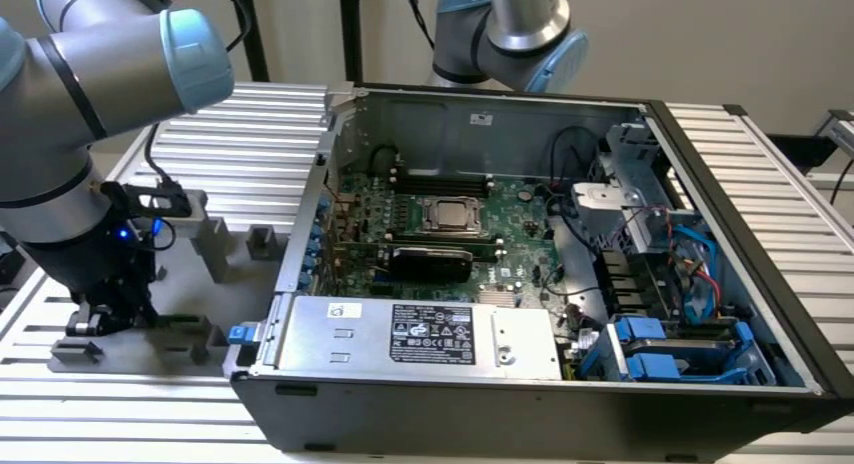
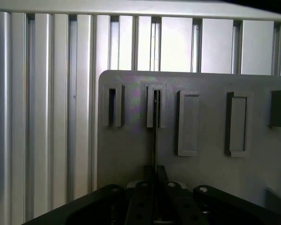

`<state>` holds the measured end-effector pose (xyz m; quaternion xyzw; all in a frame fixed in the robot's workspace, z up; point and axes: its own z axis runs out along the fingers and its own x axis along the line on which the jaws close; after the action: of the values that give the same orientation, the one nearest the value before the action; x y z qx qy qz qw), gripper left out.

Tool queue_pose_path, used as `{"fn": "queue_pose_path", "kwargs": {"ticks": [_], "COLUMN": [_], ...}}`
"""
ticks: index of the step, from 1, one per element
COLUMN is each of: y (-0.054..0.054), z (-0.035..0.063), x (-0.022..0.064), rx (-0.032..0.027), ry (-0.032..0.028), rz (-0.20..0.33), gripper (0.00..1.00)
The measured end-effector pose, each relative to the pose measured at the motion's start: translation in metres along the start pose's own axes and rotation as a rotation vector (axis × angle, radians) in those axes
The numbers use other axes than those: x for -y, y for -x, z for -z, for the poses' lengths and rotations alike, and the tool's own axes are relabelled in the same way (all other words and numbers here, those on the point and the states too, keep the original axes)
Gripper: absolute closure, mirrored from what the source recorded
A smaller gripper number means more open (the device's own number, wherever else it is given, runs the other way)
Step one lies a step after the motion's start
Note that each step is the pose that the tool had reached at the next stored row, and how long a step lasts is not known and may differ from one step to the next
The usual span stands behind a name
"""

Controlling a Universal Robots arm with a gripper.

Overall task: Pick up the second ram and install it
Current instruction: 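Pick up the second ram and move it above second insertion slot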

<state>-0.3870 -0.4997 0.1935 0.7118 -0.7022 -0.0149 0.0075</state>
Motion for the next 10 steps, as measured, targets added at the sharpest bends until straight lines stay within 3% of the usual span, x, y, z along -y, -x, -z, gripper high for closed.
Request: {"fn": "queue_pose_path", "kwargs": {"ticks": [10], "y": [-0.0004], "z": [0.0], "x": [0.0], "rx": [0.0014], "ry": [-0.0005], "rz": [-0.043], "gripper": [0.86]}}
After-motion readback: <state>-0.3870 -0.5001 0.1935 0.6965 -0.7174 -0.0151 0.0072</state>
